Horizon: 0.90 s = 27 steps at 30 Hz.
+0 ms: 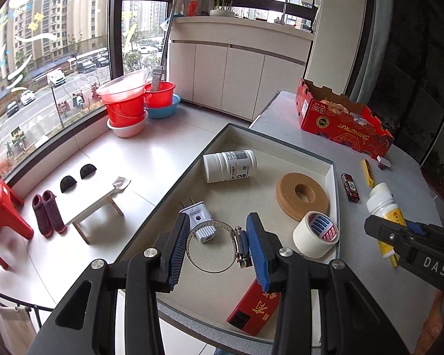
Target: Organize rigid objects
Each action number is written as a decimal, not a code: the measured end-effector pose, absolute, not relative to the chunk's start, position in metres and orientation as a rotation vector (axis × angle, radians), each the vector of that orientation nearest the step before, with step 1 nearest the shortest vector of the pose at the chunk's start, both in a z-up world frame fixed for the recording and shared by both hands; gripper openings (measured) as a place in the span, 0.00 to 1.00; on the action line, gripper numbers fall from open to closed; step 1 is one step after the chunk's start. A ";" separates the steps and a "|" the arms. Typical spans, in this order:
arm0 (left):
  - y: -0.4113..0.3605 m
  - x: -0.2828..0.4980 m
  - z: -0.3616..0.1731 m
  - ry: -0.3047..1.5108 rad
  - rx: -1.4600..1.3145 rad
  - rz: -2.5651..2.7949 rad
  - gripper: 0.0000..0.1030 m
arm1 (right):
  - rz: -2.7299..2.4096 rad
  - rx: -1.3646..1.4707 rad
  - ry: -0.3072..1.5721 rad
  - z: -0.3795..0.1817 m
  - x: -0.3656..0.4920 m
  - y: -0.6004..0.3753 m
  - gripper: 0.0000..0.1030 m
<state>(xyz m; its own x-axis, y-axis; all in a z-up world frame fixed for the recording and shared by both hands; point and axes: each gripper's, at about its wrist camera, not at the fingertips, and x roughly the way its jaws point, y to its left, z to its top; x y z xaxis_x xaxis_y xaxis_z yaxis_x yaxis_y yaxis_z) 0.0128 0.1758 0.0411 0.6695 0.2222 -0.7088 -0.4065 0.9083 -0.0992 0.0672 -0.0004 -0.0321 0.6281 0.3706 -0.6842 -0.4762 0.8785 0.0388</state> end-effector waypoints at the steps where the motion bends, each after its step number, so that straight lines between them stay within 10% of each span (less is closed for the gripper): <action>1: 0.177 0.015 0.041 0.761 -0.258 0.363 0.42 | 0.494 -0.154 0.749 -0.032 0.069 0.002 0.36; 27: 0.180 0.073 0.016 0.835 -0.220 0.366 0.42 | 0.547 -0.167 0.814 -0.045 0.123 0.050 0.36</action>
<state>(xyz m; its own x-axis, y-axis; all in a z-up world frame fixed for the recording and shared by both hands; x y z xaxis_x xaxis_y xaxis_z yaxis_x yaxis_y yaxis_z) 0.0732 0.1800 0.0160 0.6138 0.2292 -0.7555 -0.3999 0.9154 -0.0472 0.1231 0.0502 -0.0453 0.5574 0.3985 -0.7283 -0.5235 0.8496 0.0642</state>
